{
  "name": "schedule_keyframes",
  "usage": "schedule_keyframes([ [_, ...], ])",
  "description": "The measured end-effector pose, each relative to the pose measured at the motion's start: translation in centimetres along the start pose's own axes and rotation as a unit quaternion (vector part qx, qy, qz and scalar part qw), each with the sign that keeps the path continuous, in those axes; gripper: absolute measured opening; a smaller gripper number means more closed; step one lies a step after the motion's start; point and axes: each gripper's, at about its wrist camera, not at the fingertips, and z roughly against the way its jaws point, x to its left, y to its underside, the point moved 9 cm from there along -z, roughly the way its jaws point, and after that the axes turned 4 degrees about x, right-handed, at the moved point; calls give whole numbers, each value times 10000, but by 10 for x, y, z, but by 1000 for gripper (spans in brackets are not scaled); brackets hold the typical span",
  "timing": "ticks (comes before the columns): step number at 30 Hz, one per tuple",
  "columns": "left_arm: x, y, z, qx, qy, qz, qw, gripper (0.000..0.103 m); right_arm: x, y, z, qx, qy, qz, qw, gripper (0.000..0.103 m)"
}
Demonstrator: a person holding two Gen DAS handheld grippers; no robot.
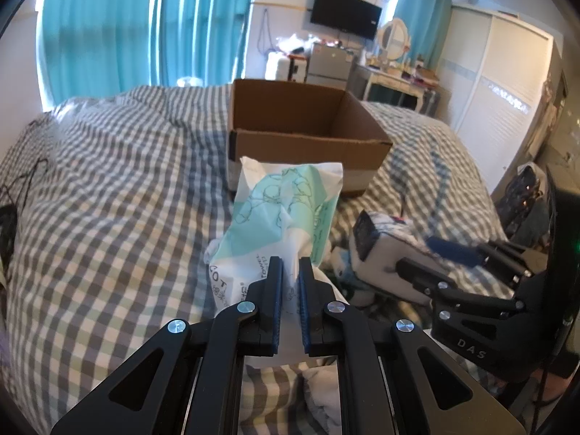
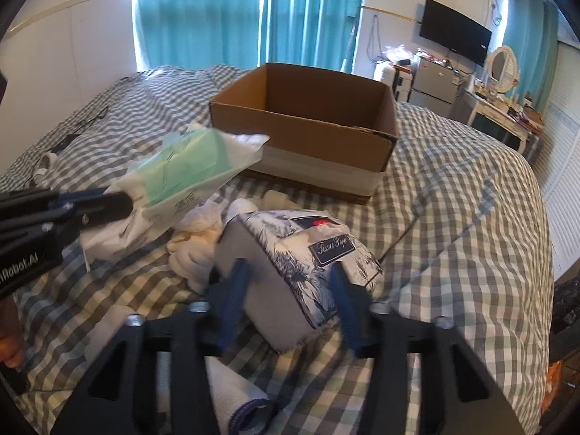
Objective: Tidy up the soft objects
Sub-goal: 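Grasp the white-and-teal wipes pack with the left gripper while the right grasps the floral tissue box, then carry both packs to the cardboard box while the right gripper drops the tissue box inside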
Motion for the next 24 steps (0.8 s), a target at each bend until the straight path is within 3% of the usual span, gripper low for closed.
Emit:
schedule_keyframes([
  [1, 0, -2, 2, -29, -11, -2, 10000, 8, 2, 0, 1, -18, -58, 36, 10000, 25],
  [4, -1, -6, 6, -94, -17, -11, 10000, 8, 5, -1, 6, -115, -121, 93, 9998, 13],
  [7, -1, -9, 9, -144, -31, -7, 9999, 8, 7, -3, 11, -185, -154, 165, 9996, 5],
  [24, -3, -37, 27, -413, -110, -31, 9991, 8, -1, -42, 55, -680, -40, 362, 9970, 0],
])
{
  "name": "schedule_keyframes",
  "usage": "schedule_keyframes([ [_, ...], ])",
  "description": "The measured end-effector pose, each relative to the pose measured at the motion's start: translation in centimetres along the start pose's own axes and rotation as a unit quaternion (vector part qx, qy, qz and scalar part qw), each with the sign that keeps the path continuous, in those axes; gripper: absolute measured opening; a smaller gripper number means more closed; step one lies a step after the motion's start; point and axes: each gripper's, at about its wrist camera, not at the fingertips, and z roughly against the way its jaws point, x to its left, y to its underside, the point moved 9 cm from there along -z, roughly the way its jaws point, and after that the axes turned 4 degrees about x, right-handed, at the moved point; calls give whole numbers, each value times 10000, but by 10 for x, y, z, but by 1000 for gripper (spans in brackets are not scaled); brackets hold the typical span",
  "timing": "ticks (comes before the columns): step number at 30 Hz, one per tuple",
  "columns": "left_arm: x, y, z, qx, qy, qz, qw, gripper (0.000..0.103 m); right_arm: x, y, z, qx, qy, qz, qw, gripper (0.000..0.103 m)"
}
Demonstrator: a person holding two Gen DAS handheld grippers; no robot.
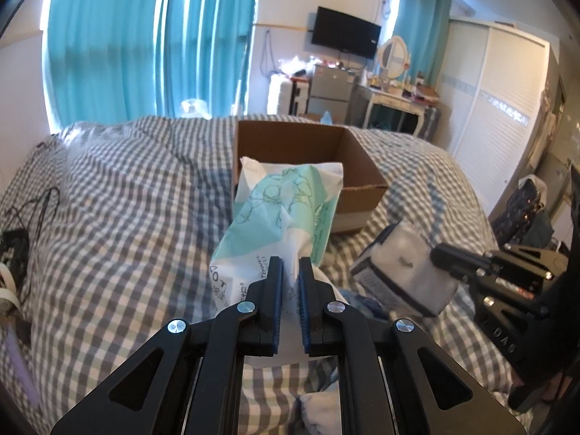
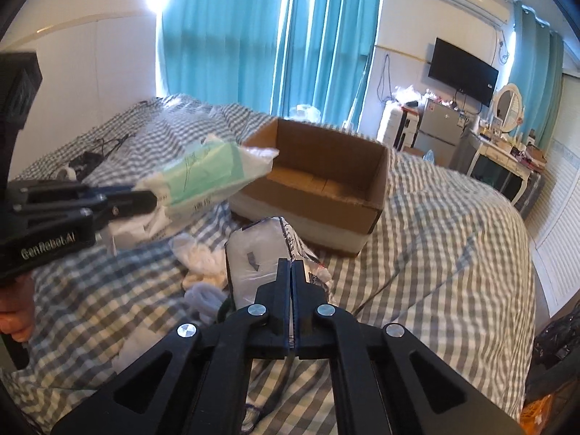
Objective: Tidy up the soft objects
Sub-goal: 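Carry both packs to the cardboard box while the right gripper drops the tissue box inside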
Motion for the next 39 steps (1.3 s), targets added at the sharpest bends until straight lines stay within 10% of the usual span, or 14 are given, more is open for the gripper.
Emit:
schedule_keyframes([
  [15, -11, -65, 5, -314, -5, -166, 9994, 8, -43, -127, 14, -607, 319, 125, 9976, 0],
  [23, 5, -119, -41, -323, -161, -91, 9993, 8, -67, -197, -47, -542, 346, 165, 9978, 0],
  [39, 40, -130, -116, 23, -513, 28, 9987, 8, -44, -140, -201, 724, -873, 34, 9935, 3],
])
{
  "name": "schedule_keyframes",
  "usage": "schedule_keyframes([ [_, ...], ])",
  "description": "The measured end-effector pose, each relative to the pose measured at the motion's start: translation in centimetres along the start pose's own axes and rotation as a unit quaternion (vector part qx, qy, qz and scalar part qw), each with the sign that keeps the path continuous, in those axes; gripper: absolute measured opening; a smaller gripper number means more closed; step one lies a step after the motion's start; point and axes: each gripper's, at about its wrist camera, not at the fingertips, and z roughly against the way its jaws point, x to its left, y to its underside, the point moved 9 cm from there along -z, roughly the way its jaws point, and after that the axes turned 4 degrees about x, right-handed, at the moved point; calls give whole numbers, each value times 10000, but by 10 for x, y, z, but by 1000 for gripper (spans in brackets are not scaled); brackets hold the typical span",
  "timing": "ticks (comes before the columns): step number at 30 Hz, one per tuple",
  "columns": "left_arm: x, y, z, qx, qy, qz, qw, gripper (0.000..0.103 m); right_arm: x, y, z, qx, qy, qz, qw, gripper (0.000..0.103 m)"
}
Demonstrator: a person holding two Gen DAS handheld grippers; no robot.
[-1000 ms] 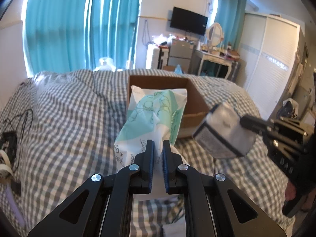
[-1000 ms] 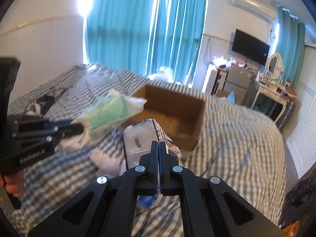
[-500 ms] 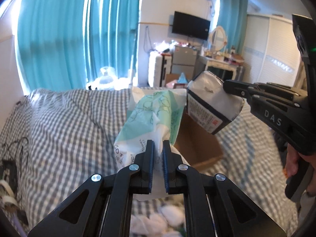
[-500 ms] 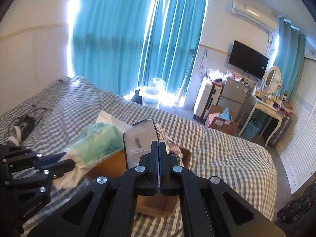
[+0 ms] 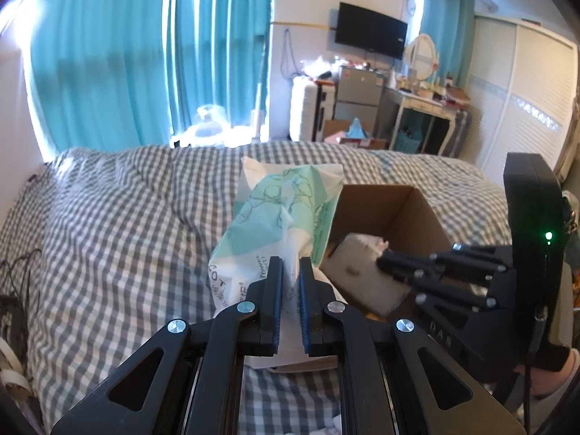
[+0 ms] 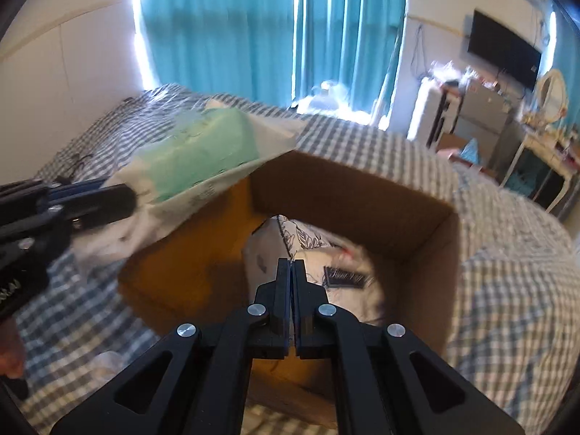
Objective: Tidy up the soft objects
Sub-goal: 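Lower the wipes pack into the cardboard box and open the left gripper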
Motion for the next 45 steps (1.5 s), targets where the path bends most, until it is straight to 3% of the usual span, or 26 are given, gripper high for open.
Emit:
schedule_keyframes([
  [3, -2, -3, -1, 10, -10, 21, 10000, 8, 1, 7, 3, 13, 80, 7, 10000, 13],
  [6, -6, -5, 0, 19, -36, -5, 10000, 8, -10, 10, 24, -251, 16, -194, 9995, 22],
  [9, -14, -7, -3, 28, -18, -131, 9999, 8, -33, 9, 47, -459, 164, -364, 9982, 51],
  [16, -46, -10, -28, 185, 240, -333, 9990, 9, -57, 14, 78, -706, 364, -464, 9958, 51],
  [20, -56, -7, -50, 312, 339, -363, 9983, 16, -59, 23, 74, -682, 336, -528, 9957, 51],
  [25, -61, 6, -65, 541, 318, -413, 9972, 16, -64, 29, 68, -636, 338, -595, 9956, 51],
  [30, -60, 18, -63, 618, 349, -257, 9971, 22, -64, 30, 75, -697, 352, -652, 9948, 51],
  [32, -60, 18, -57, 586, 328, -263, 9974, 44, -65, 32, 79, -715, 385, -691, 9943, 51],
  [34, -60, 16, -51, 544, 289, -251, 9978, 58, -64, 34, 84, -718, 420, -718, 9939, 51],
  [36, -56, 12, -35, 354, 229, -234, 9988, 58, -62, 37, 94, -736, 484, -733, 9934, 52],
  [38, -52, 7, -18, 173, 182, -233, 9994, 58, -58, 38, 107, -783, 560, -738, 9926, 58],
  [43, -44, 3, 30, -60, 154, -287, 9995, 58, -48, 37, 164, -1174, 888, -769, 9861, 91],
  [45, -43, 1, 53, -217, 191, -307, 9991, 59, -42, 36, 189, -1317, 991, -796, 9831, 95],
])
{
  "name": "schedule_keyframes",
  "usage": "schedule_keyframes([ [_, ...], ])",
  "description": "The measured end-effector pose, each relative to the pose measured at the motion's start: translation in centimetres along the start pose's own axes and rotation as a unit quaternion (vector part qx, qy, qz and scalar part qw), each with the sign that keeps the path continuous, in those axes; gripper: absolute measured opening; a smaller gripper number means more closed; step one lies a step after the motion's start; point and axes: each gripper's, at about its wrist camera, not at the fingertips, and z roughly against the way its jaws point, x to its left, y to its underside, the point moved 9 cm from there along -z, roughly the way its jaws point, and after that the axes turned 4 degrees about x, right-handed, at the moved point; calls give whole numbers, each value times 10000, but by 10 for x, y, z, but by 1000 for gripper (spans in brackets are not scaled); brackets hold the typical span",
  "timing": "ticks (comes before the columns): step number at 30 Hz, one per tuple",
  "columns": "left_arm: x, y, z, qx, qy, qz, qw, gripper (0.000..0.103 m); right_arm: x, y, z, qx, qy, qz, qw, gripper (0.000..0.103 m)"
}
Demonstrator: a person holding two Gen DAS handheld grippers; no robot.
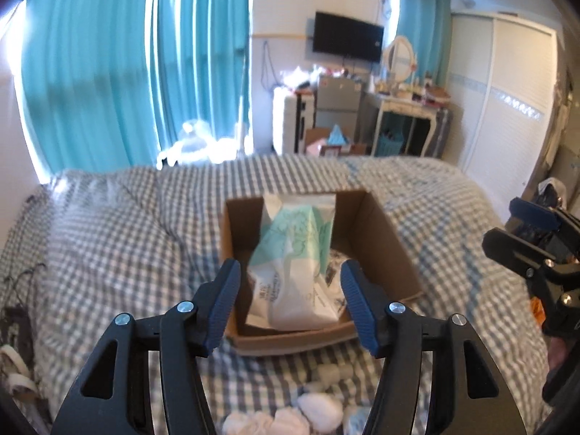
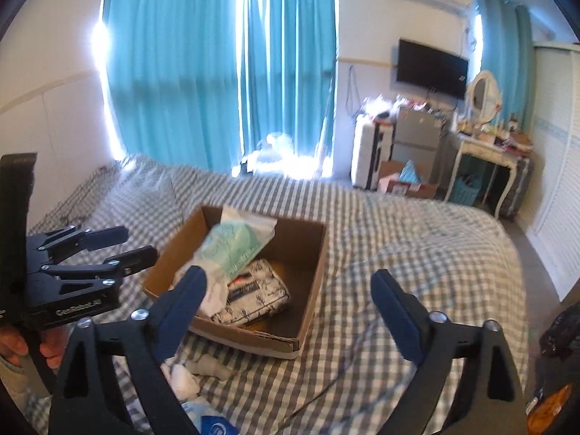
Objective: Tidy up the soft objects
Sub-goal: 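Lower the wipes pack into the cardboard box and open the left gripper, then move both open tools back toward the items on the bed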
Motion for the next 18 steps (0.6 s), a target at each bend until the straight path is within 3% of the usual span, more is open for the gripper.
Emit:
schedule_keyframes([
  [2, 0, -5, 27, -200, 4, -33, 9998, 72, 3, -3, 24, -42, 124, -1, 9999, 96],
  [6, 1, -10, 86, -676, 23, -96, 9977, 77, 12, -2, 65, 13, 537, 135, 9985, 103],
  [9, 3, -1, 119, -838, 22, -197, 9963, 81, 32, 6, 97, -40, 536, 292, 9981, 103],
  [14, 12, 28, 140, -760, 57, -80, 9971, 82, 72, 35, 123, 4, 310, 584, 9978, 103],
  [18, 17, 63, 136, -531, -19, -97, 9985, 81, 95, 74, 115, 250, 397, 708, 9964, 103],
])
